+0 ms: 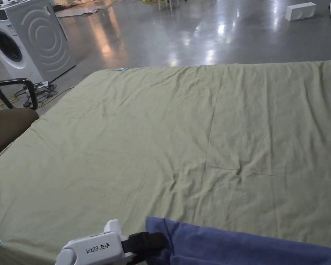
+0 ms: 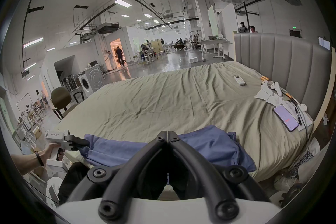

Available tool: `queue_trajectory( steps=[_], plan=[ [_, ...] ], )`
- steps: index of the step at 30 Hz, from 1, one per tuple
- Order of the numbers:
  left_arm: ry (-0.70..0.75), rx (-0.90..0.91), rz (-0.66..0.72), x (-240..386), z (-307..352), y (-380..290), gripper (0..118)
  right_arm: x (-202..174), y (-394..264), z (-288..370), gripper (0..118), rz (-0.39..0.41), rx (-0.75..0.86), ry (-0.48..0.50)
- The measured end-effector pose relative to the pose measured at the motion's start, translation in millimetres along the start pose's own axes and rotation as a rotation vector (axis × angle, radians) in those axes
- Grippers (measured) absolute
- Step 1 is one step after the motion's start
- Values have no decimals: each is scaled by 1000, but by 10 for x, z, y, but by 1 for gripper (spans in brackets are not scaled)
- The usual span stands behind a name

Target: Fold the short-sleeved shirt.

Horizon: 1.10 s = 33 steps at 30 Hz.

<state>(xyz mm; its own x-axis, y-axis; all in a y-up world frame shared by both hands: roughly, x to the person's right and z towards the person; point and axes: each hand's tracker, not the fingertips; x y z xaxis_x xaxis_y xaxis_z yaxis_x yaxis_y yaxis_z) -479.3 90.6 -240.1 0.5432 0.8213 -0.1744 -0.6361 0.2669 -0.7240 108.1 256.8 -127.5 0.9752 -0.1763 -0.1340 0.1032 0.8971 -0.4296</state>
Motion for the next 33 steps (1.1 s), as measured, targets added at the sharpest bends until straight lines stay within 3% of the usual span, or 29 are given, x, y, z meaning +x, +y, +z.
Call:
queue_trajectory(
  steps=[5,7,10,14,17,18,21,24,29,33],
  plan=[
    [49,60,7,112,417,29,9,38,-4,7,0,2,-9,-14],
    [125,83,-57,-76,620,288,9,47,-9,4,0,6,-9,-15],
    [180,136,-44,-191,944,483,9,57,-25,-3,0,-1,-5,-8],
    [254,189,-140,-70,1260,507,9,46,-61,-15,0,-6,-4,11],
    [214,177,-190,119,1235,439,9,45,-101,-45,0,-11,-10,28],
    [197,188,-239,234,1189,390,9,21,-99,-57,0,-13,-11,31],
    [92,199,-218,494,877,189,9,-12,-98,-41,0,-31,5,33],
    [-16,105,-233,846,344,-189,9,5,-85,32,0,-32,19,34],
    [-61,-32,-308,1319,-550,-671,9,50,-123,238,0,-10,28,-10],
    [22,-134,-434,1526,-1125,-938,9,102,-211,402,0,34,9,-101]
  ],
)
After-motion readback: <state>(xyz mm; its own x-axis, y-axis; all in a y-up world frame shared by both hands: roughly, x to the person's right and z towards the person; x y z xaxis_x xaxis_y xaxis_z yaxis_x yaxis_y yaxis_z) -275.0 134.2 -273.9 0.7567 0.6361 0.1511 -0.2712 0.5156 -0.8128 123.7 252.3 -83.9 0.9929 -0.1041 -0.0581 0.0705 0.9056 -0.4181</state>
